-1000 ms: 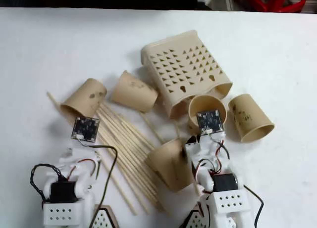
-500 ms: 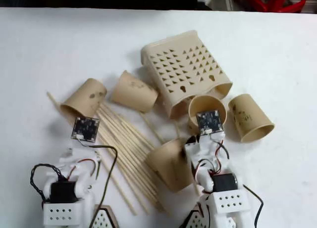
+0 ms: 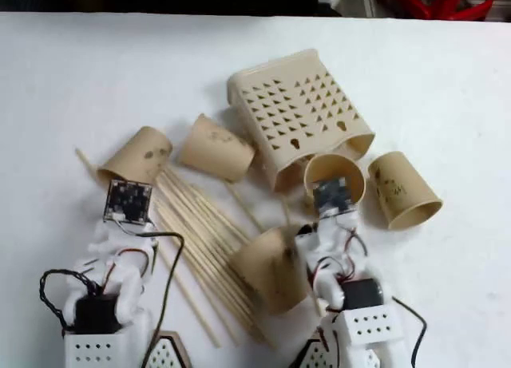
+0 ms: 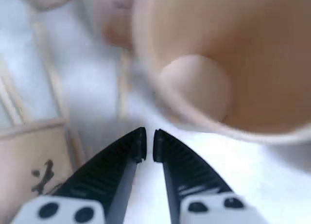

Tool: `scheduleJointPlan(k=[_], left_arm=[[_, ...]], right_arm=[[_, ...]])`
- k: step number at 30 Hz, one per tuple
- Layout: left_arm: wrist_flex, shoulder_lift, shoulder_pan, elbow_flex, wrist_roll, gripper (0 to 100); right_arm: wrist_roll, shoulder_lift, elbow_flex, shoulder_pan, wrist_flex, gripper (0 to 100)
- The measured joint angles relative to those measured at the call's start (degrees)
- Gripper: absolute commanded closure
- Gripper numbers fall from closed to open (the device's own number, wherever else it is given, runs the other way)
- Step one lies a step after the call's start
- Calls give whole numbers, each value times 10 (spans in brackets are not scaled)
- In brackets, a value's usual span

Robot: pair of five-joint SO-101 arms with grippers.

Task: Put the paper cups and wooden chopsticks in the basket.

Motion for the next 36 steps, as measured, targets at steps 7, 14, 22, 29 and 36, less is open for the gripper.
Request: scheduleJointPlan(k=[7, 14, 22, 29, 36], left_arm=[[0, 0, 0, 0, 0, 976], [0, 0, 0, 8, -72, 976], [0, 0, 0, 9, -107, 976], [0, 0, 0, 9, -109, 976], [0, 0, 0, 9, -109, 976]], right_arm=[[117, 0, -217, 94, 132, 956], [186, 7, -404, 100, 203, 897], [189, 236, -553, 99, 209, 830], [254, 511, -695, 106, 212, 700], [376, 676, -735, 105, 212, 700]])
